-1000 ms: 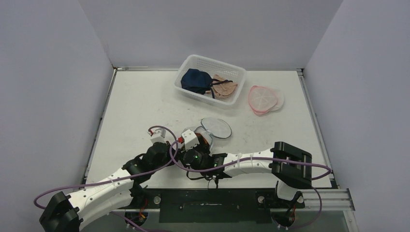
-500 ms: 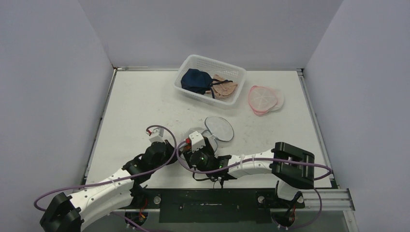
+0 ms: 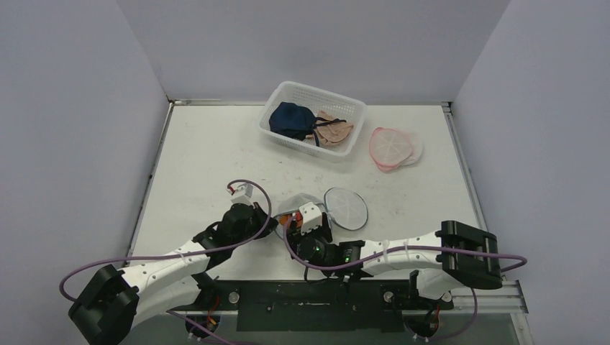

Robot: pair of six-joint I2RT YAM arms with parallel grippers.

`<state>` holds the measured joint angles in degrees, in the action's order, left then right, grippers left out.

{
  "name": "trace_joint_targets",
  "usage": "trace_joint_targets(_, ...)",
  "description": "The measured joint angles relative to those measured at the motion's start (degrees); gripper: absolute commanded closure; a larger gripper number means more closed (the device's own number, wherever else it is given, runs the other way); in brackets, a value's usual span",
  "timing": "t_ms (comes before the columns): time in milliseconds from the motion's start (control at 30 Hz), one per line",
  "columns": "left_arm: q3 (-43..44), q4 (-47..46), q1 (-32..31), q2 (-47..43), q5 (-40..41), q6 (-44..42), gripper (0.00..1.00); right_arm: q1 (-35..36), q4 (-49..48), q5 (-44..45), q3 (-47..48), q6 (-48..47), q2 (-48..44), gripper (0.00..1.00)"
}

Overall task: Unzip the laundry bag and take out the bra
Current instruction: Pick up the bra from the laundry bag.

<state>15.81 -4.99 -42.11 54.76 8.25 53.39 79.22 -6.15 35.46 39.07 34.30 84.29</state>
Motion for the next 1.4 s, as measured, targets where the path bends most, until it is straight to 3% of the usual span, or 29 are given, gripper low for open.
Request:
trace_joint_targets(333,1.1,-2.2,0.3,0.8,-1.3,-0.3,1.0,-0.6,2.8,4.3,3.1,-3.4,-2.9,0.21)
trace_joint_targets(767,1.1,-2.6,0.3,1.2,-1.7,-0.1,1.0,-5.7,2.4,-3.0,7.2,-4.5,-0.2,0.23)
trace_joint_targets(1000,1.1,-3.4,0.3,1.2,-2.5,0.0,1.0,-5.9,3.1,-5.5,8.0,-4.3,1.6,0.33)
trace_joint_targets(1400,1.1,-3.7,0.3,1.2,-2.8,0.2,1.0,-7.9,4.9,-4.7,8.2,-1.3,3.1,0.63)
